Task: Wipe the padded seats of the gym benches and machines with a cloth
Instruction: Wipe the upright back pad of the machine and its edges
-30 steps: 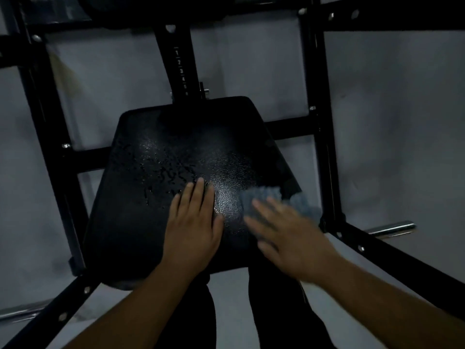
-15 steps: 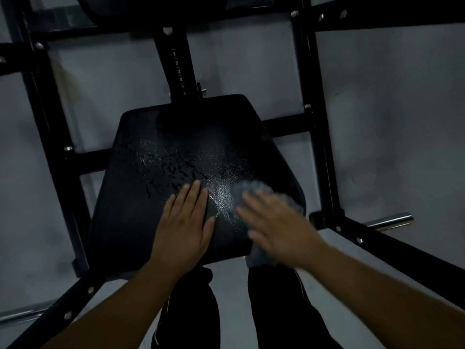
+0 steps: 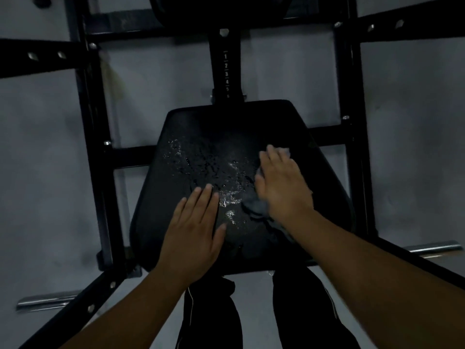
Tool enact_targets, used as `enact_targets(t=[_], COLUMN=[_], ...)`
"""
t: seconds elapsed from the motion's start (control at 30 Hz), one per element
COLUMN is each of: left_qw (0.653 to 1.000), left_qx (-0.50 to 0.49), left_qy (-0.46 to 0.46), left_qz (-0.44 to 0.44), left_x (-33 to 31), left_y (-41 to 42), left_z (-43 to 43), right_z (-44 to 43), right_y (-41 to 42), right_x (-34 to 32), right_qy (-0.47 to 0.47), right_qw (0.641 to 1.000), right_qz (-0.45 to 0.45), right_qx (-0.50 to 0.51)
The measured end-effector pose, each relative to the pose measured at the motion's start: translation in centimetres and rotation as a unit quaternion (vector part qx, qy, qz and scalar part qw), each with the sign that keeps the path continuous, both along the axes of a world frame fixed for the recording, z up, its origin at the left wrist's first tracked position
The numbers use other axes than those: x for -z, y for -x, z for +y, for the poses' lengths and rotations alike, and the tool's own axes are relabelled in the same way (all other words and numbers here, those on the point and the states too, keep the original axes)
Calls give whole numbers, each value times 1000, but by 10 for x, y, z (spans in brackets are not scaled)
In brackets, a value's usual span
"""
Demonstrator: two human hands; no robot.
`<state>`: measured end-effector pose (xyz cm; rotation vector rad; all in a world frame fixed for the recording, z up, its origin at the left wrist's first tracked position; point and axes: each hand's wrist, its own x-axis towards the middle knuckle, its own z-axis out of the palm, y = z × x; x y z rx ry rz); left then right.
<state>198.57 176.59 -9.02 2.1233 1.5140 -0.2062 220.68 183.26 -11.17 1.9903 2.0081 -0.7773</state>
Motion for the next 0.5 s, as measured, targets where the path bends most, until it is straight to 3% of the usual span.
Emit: enact_targets(t=[0.13, 0.27, 0.4, 0.5], left_qw=[1000, 999, 999, 999], left_qx=[-18, -29, -39, -39], left_qy=[-10, -12, -4, 7], left_qz=[10, -6, 0, 1], left_x=[6, 6, 5, 6], left_y=[14, 22, 21, 22], left_z=[6, 10, 9, 10], right_z=[-30, -60, -13, -6], right_y=[54, 10, -8, 19], right_x=[-18, -35, -10, -8], right_qy=[-32, -18, -64, -52], right_qw=[992, 970, 992, 997], right_qz=[74, 134, 33, 51], right_qx=[-100, -202, -103, 19])
